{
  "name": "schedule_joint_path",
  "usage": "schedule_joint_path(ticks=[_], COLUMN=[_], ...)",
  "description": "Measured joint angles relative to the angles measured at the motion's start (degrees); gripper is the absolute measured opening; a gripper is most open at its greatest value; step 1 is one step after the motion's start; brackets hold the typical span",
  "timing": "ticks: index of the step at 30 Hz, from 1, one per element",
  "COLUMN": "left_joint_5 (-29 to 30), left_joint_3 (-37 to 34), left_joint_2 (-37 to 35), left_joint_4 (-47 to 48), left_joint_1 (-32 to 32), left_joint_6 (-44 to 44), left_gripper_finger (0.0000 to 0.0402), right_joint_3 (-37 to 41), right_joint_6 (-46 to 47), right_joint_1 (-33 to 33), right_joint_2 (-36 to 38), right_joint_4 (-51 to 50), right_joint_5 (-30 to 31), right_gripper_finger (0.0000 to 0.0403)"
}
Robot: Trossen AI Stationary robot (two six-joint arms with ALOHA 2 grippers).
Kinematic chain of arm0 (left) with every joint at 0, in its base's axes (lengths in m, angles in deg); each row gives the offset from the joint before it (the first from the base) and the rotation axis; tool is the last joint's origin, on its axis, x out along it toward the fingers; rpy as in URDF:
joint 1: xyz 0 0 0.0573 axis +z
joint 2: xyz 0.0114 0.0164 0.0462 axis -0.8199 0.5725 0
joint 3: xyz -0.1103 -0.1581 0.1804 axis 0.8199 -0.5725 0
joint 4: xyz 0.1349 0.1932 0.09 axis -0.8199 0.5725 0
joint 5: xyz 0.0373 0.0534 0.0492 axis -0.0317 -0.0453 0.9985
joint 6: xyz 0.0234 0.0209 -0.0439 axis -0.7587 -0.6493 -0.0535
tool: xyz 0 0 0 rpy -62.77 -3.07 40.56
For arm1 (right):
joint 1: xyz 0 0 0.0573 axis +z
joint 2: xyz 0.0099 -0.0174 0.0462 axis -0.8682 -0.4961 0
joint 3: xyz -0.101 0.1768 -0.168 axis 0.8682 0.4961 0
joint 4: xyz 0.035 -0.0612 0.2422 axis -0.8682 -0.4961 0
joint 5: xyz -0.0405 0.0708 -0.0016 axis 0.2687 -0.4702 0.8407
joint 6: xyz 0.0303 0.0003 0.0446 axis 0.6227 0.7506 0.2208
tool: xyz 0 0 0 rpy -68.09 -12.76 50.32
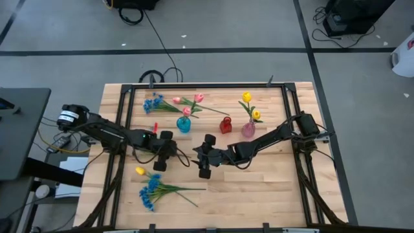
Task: Sort flowers into vase by color
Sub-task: Put the middle blue flower into the red vase
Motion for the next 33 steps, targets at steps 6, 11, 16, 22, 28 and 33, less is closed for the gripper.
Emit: schedule_joint_path(ticks=[6,11,16,22,28,33], left_joint_5=[0.1,0.3,1.6,2.4,2.4,2.5], left_joint_3=[5.8,9.3,10.4,10.4,10.4,10.4], left_joint_2=[-0.2,-0.2,-0.2,-0.2,-0.2,-0.2], left_joint_4=[-0.5,-0.5,-0.7,-1.6,-2.2,-2.3], left_joint_1=[-2.1,-2.9,-3.0,-3.0,-3.0,-3.0], left_joint_6=[-0.5,-0.5,0.0,0.9,0.9,0.9], left_gripper_finger=[0.0016,0.0016,0.0016,0.0016,0.0016,0.0016], right_joint_3=[0.0,0.0,0.0,0.0,0.0,-0.1], right_joint_6=[-1.3,-2.2,-2.9,-3.0,-2.4,-1.8], right_joint_1=[0.0,0.2,0.7,0.7,0.7,0.6], right_joint_2=[0.0,0.0,0.0,0.0,0.0,0.0], right_joint_4=[0.0,-0.2,-0.8,-1.5,-2.6,-3.3], right_joint_5=[-1.4,-2.4,-0.4,0.2,0.2,0.2], right_gripper_finger=[0.0244,0.0241,0.0211,0.0137,0.0043,0.0019])
